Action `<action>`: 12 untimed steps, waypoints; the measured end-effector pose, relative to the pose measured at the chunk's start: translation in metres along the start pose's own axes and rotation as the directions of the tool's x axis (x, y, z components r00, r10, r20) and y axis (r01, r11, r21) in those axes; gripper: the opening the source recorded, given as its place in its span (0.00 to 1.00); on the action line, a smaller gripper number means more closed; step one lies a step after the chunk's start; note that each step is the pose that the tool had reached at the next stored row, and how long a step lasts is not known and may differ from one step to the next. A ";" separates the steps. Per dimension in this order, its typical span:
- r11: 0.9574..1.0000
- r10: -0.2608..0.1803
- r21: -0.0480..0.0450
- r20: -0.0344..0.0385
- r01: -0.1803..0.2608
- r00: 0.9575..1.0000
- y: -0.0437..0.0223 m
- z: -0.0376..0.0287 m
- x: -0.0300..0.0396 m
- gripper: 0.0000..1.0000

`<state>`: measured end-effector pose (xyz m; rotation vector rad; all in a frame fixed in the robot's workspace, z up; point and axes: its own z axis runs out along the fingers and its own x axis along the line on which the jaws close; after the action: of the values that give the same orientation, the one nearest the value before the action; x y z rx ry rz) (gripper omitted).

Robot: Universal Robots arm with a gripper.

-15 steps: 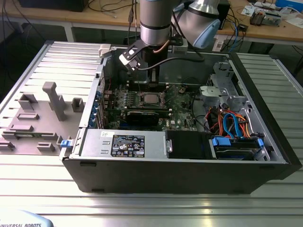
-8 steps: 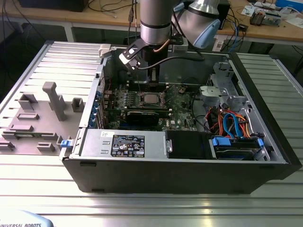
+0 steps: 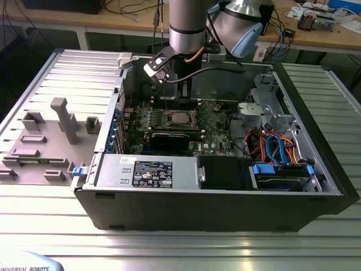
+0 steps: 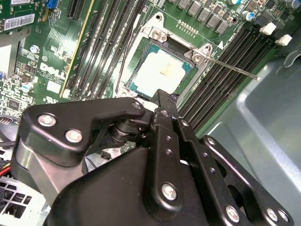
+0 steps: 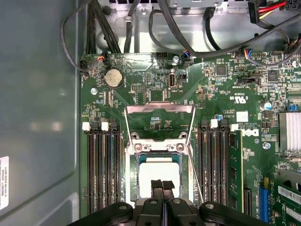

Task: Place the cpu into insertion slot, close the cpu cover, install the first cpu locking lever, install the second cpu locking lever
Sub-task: 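Close the cpu cover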

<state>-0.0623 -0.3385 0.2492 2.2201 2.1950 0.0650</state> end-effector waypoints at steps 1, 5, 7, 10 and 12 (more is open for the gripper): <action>1.000 0.000 0.000 0.000 0.000 1.000 0.0000 -0.0001 0.0000 0.11; 1.000 0.000 0.000 0.000 0.000 1.000 0.0002 -0.0044 0.0001 0.11; 1.000 -0.001 0.000 0.000 0.001 1.000 0.0007 -0.0124 0.0002 0.11; 1.000 0.000 0.014 0.000 0.000 1.000 0.0206 -0.0131 0.0005 0.11; 1.000 0.000 0.015 0.000 0.000 1.000 0.0207 -0.0162 0.0005 0.11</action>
<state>-0.0423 -0.3385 0.2663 2.2278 2.2031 0.0479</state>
